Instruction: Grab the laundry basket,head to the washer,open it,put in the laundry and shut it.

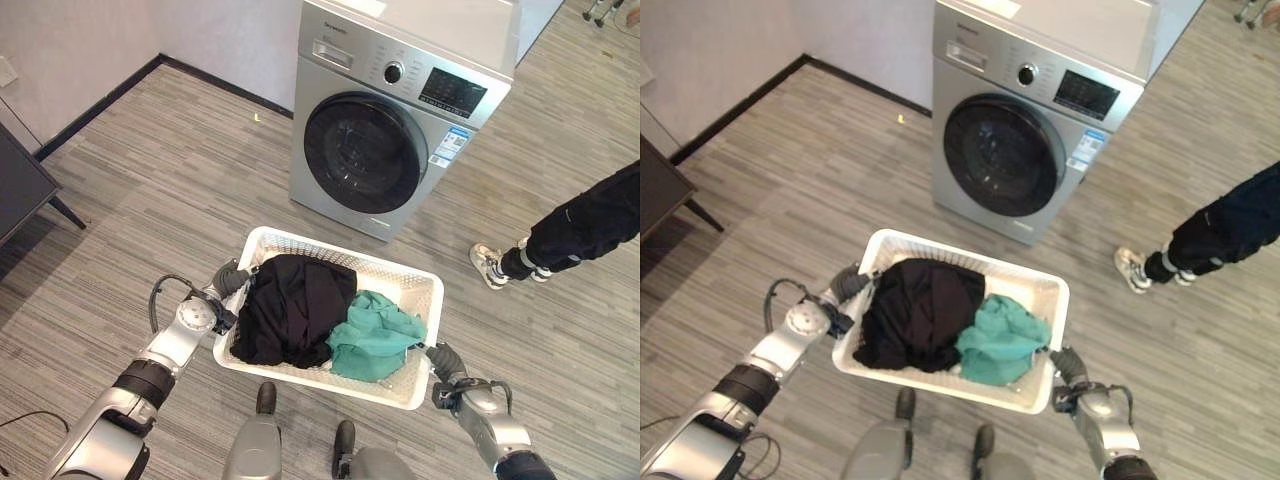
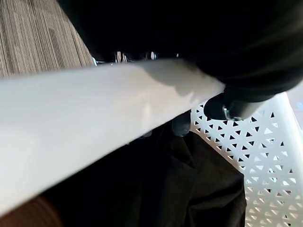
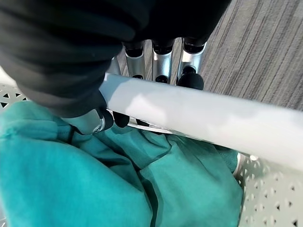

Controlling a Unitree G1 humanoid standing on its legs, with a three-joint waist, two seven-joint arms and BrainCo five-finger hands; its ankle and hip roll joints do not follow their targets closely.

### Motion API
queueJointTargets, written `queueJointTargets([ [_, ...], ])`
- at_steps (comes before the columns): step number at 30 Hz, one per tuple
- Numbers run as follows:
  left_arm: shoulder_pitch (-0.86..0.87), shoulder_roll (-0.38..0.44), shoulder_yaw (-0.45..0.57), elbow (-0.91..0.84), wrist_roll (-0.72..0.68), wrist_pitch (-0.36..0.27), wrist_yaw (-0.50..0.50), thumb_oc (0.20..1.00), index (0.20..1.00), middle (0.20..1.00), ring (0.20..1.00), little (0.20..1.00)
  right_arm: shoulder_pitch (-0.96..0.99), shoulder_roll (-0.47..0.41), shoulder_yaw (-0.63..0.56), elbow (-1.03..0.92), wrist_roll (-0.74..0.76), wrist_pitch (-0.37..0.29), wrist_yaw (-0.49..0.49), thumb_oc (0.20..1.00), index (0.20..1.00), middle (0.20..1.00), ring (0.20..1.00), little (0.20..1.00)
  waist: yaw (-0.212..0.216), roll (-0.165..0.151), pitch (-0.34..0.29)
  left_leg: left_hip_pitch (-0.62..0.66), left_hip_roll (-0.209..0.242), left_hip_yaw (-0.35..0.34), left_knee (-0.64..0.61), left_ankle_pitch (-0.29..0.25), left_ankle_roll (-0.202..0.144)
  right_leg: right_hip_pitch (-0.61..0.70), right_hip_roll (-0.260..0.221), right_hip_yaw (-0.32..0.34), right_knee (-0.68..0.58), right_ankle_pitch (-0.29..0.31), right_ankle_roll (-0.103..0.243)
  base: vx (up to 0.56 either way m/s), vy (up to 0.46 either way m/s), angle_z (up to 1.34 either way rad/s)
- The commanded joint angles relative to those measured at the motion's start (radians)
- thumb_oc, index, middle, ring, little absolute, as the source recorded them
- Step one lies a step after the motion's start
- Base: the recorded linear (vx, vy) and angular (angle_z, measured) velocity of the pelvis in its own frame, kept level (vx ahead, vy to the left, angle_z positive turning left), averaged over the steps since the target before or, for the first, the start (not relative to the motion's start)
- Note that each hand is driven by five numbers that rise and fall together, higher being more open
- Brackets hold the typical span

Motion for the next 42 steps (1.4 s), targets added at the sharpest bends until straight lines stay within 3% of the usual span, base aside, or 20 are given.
queueJointTargets([
  [1,-0.029,0.034,0.097,0.018,-0.024,-0.061,0.038,0.2,0.2,0.2,0.2,0.2,0.041,-0.09,-0.097,-0.037,0.03,-0.058,0.026,0.2,0.2,0.2,0.2,0.2,0.003,0.037,-0.098,0.036,0.06,-0.031,-0.008,-0.068,-0.024,-0.101,-0.049,-0.039,0.079,-0.057,0.071,0.03,0.049,-0.04],
  [8,-0.005,0.028,0.112,0.001,-0.019,-0.061,0.038,0.2,0.2,0.2,0.2,0.2,0.056,-0.09,-0.109,-0.031,0.007,-0.057,0.026,0.2,0.2,0.2,0.2,0.2,-0.004,0.044,-0.11,0.063,0.056,-0.029,-0.033,-0.071,-0.02,-0.096,-0.054,-0.05,0.08,-0.059,0.077,0.02,0.02,-0.01],
  [9,0.225,-0.175,0.207,-0.113,0.124,-0.074,0.095,0.2,0.2,0.2,0.2,0.2,-0.053,-0.07,0.044,0.149,-0.151,-0.059,-0.023,0.2,0.2,0.2,0.2,0.2,-0.07,0.12,-0.068,-0.059,0.099,0.144,-0.012,-0.051,-0.051,-0.208,-0.001,-0.055,-0.013,-0.043,-0.002,0.04,0.02,0.0],
  [20,0.254,-0.176,0.224,-0.122,0.119,-0.072,0.084,0.2,0.2,0.2,0.2,0.2,-0.006,-0.094,-0.015,0.057,-0.16,-0.068,-0.046,0.2,0.2,0.2,0.2,0.2,-0.077,0.123,-0.065,-0.046,0.107,0.118,-0.002,-0.045,-0.061,-0.178,0.022,-0.048,-0.002,-0.073,-0.018,0.02,-0.036,0.03],
  [23,0.255,-0.174,0.249,-0.138,0.123,-0.079,0.082,0.2,0.2,0.2,0.2,0.2,0.026,-0.137,-0.066,-0.06,-0.172,-0.081,-0.059,0.2,0.2,0.2,0.2,0.2,-0.083,0.106,-0.039,-0.114,0.142,0.098,0.161,-0.079,-0.085,-0.158,0.039,-0.047,0.013,-0.112,-0.039,0.02,-0.137,0.27],
  [24,0.26,-0.167,0.27,-0.157,0.13,-0.084,0.095,0.2,0.2,0.2,0.2,0.2,0.023,-0.16,-0.091,-0.112,-0.18,-0.086,-0.067,0.2,0.2,0.2,0.2,0.2,-0.072,0.1,-0.021,-0.18,0.149,0.058,0.305,-0.075,-0.095,-0.141,0.051,-0.042,0.019,-0.125,-0.056,0.05,-0.099,0.28],
  [27,0.261,-0.16,0.286,-0.174,0.137,-0.087,0.111,0.2,0.2,0.2,0.2,0.2,0.02,-0.172,-0.107,-0.152,-0.182,-0.09,-0.074,0.2,0.2,0.2,0.2,0.2,-0.069,0.096,-0.015,-0.223,0.14,0.023,0.368,-0.07,-0.094,-0.133,0.055,-0.051,0.021,-0.136,-0.061,0.06,-0.023,0.18],
  [29,0.257,-0.15,0.311,-0.202,0.149,-0.094,0.13,0.2,0.2,0.2,0.2,0.2,0.019,-0.19,-0.138,-0.194,-0.192,-0.094,-0.088,0.2,0.2,0.2,0.2,0.2,-0.064,0.088,-0.016,-0.25,0.153,0.025,0.31,-0.084,-0.092,-0.115,0.049,-0.061,0.021,-0.158,-0.05,0.2,0.074,0.25],
  [30,0.257,-0.142,0.325,-0.222,0.162,-0.096,0.139,0.2,0.2,0.2,0.2,0.2,0.013,-0.197,-0.15,-0.203,-0.195,-0.097,-0.095,0.2,0.2,0.2,0.2,0.2,-0.061,0.085,-0.019,-0.246,0.163,0.02,0.258,-0.069,-0.093,-0.111,0.047,-0.063,0.024,-0.163,-0.043,0.3,0.217,0.2],
  [31,0.247,-0.125,0.354,-0.252,0.185,-0.109,0.169,0.2,0.2,0.2,0.2,0.2,0.002,-0.207,-0.175,-0.218,-0.199,-0.107,-0.116,0.2,0.2,0.2,0.2,0.2,-0.045,0.087,-0.016,-0.283,0.195,0.004,0.133,-0.002,-0.104,-0.098,0.046,-0.067,0.032,-0.18,-0.029,0.35,0.248,0.25],
  [32,0.243,-0.115,0.372,-0.272,0.199,-0.112,0.182,0.2,0.2,0.2,0.2,0.2,0.002,-0.21,-0.189,-0.231,-0.199,-0.112,-0.124,0.2,0.2,0.2,0.2,0.2,-0.038,0.084,-0.013,-0.285,0.199,0.003,0.079,0.019,-0.108,-0.09,0.039,-0.066,0.042,-0.195,-0.025,0.37,0.266,0.29],
  [34,0.241,-0.111,0.389,-0.288,0.217,-0.118,0.195,0.2,0.2,0.2,0.2,0.2,0.009,-0.208,-0.207,-0.245,-0.208,-0.113,-0.132,0.2,0.2,0.2,0.2,0.2,-0.031,0.08,-0.015,-0.295,0.198,0.003,0.069,0.036,-0.112,-0.08,0.031,-0.066,0.054,-0.207,-0.022,0.27,0.194,0.18],
  [35,0.246,-0.091,0.424,-0.327,0.237,-0.133,0.204,0.2,0.2,0.2,0.2,0.2,0.028,-0.207,-0.242,-0.28,-0.219,-0.118,-0.131,0.2,0.2,0.2,0.2,0.2,-0.025,0.074,-0.03,-0.306,0.18,-0.01,0.118,0.021,-0.108,-0.045,-0.002,-0.049,0.093,-0.231,-0.004,0.36,0.274,-0.07],
  [37,0.255,-0.068,0.444,-0.365,0.256,-0.135,0.201,0.2,0.2,0.2,0.2,0.2,0.036,-0.195,-0.265,-0.293,-0.229,-0.12,-0.125,0.2,0.2,0.2,0.2,0.2,-0.024,0.069,-0.048,-0.307,0.139,-0.019,0.196,-0.03,-0.084,-0.036,-0.04,-0.023,0.163,-0.256,0.0,0.46,0.377,-0.28],
  [39,0.27,-0.046,0.466,-0.397,0.268,-0.134,0.193,0.2,0.2,0.2,0.2,0.2,0.032,-0.18,-0.278,-0.289,-0.244,-0.12,-0.119,0.2,0.2,0.2,0.2,0.2,-0.018,0.06,-0.071,-0.281,0.101,0.006,0.244,-0.094,-0.039,-0.055,-0.082,-0.009,0.276,-0.233,0.017,0.34,0.328,-0.37],
  [40,0.271,-0.046,0.467,-0.399,0.268,-0.133,0.192,0.2,0.2,0.2,0.2,0.2,0.032,-0.179,-0.278,-0.29,-0.245,-0.119,-0.119,0.2,0.2,0.2,0.2,0.2,-0.016,0.059,-0.072,-0.283,0.101,0.01,0.243,-0.089,-0.036,-0.062,-0.084,-0.006,0.28,-0.231,0.018,0.36,0.355,-0.15],
  [41,0.281,-0.014,0.483,-0.429,0.278,-0.126,0.185,0.2,0.2,0.2,0.2,0.2,0.027,-0.159,-0.29,-0.283,-0.254,-0.109,-0.116,0.2,0.2,0.2,0.2,0.2,-0.028,0.057,-0.082,-0.224,0.071,0.032,0.243,-0.136,0.0,-0.119,-0.126,0.003,0.432,-0.13,0.029,0.3,0.355,-0.16],
  [42,0.293,0.0,0.496,-0.444,0.28,-0.121,0.184,0.2,0.2,0.2,0.2,0.2,0.023,-0.151,-0.287,-0.289,-0.258,-0.105,-0.113,0.2,0.2,0.2,0.2,0.2,-0.031,0.06,-0.08,-0.198,0.065,0.049,0.234,-0.145,0.022,-0.154,-0.141,0.007,0.502,-0.085,0.032,0.41,0.435,-0.34],
])
